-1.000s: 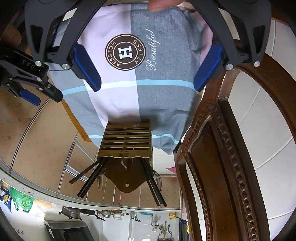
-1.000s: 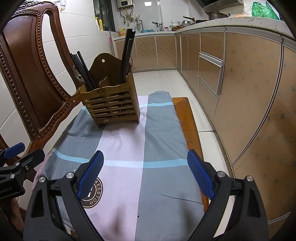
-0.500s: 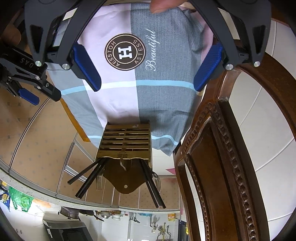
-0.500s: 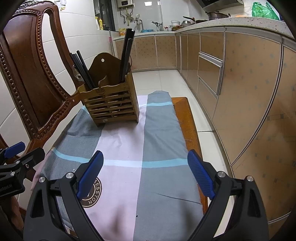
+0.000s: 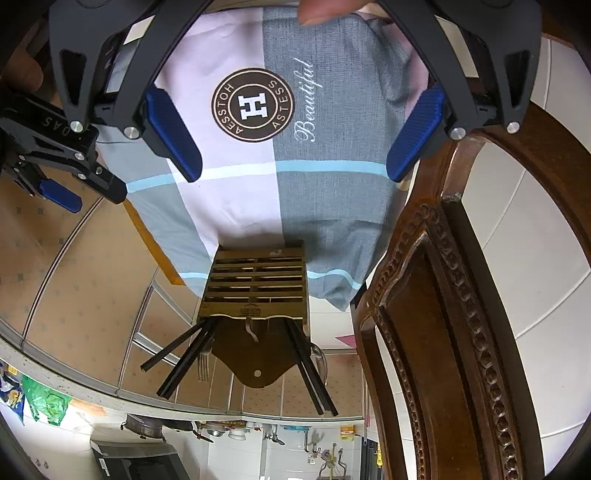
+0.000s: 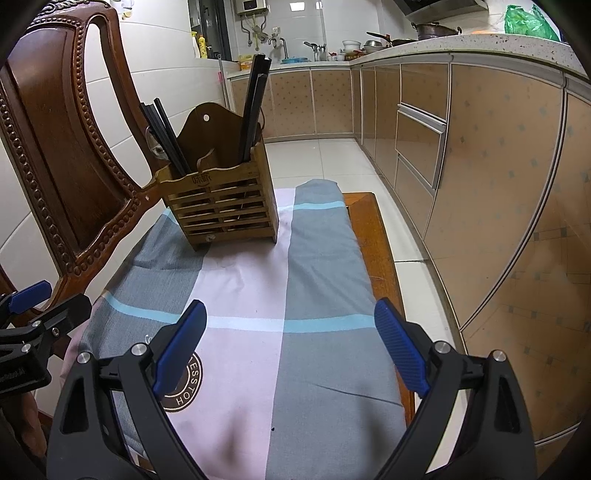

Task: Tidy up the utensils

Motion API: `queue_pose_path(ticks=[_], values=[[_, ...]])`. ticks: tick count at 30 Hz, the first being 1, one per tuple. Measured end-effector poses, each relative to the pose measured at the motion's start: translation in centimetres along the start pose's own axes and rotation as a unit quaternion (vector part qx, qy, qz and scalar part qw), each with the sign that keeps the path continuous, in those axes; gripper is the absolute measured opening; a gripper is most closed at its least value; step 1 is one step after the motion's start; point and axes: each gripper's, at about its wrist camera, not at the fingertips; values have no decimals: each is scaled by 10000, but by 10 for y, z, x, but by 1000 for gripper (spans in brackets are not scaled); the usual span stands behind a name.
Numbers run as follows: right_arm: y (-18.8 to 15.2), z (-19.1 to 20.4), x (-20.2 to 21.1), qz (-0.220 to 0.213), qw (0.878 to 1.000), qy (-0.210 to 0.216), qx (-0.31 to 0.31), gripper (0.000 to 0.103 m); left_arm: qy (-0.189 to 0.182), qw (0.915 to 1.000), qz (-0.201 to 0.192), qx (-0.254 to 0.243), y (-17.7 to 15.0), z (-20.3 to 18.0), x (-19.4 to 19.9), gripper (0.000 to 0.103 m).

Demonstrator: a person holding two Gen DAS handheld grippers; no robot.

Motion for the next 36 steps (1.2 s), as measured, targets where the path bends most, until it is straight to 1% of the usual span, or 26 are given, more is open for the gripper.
queue_pose_path(ticks=[36], values=[[-2,-1,1,24,10000,38,36,90,-15,10000,2,-18,-1,-1,0,99]])
Point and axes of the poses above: each gripper's, at about its wrist camera, not at the fingertips, and x roughly against the way its jaws point, z to its left, y to its top, and after that the axes turned 13 degrees about -z, right-handed
